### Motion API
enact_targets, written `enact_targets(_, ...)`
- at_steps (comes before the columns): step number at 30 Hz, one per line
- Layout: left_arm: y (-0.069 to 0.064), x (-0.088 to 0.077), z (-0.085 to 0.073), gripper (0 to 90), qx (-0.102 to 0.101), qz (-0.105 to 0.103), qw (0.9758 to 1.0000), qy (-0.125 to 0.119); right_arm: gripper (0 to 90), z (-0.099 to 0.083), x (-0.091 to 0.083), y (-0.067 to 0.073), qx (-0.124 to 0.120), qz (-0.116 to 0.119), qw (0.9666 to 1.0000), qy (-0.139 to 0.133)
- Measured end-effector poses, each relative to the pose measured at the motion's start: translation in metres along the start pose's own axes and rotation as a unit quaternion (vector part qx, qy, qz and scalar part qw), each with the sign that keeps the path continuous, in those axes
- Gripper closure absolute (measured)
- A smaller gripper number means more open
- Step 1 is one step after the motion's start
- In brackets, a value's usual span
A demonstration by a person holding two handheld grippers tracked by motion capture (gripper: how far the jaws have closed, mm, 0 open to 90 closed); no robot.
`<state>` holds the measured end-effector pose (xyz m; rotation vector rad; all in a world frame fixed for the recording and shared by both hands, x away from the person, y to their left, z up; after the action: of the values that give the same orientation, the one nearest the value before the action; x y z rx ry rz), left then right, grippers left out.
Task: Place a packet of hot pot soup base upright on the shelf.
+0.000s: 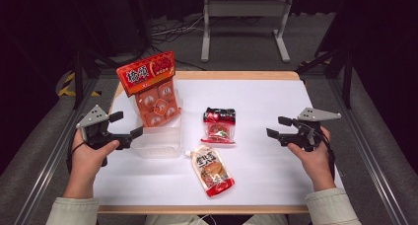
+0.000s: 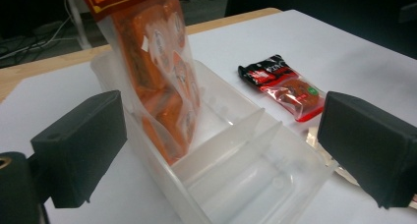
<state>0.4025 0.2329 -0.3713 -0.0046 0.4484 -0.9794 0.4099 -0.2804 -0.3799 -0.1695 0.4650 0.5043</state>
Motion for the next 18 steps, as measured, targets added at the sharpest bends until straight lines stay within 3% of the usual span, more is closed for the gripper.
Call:
enact_targets(7, -0.003, -0.002, -0.003, 5.9, -0.002, -0.005, 0.9999, 0.010, 31.4, 0.011, 0.013, 0.005, 0.001, 0.023, 0.9997, 0.003)
enact_targets(12, -0.008, -0.003, -0.004, 6.5, -0.003, -0.017, 0.9997, 0.015, 31.2, 0.018, 0.029, 0.006, 0.000, 0.025, 0.9995, 0.018)
enact_targets(18, -0.011, -0.004, -0.007, 8.7, -0.008, -0.043, 0.9990, -0.004, 29.5, 0.027, 0.050, 0.005, -0.006, 0.029, 0.9990, 0.033)
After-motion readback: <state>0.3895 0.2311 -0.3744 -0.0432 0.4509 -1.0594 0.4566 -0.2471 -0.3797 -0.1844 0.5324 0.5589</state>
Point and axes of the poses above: each handheld gripper's, and its own axes: x roughly forward along the jaws, z roughly out of its top, y roughly to its left, the point moved 4 cm from there along x, roughly forward along the jaws, and after that the axes turned 14 degrees about -z, right-handed, at the moved point
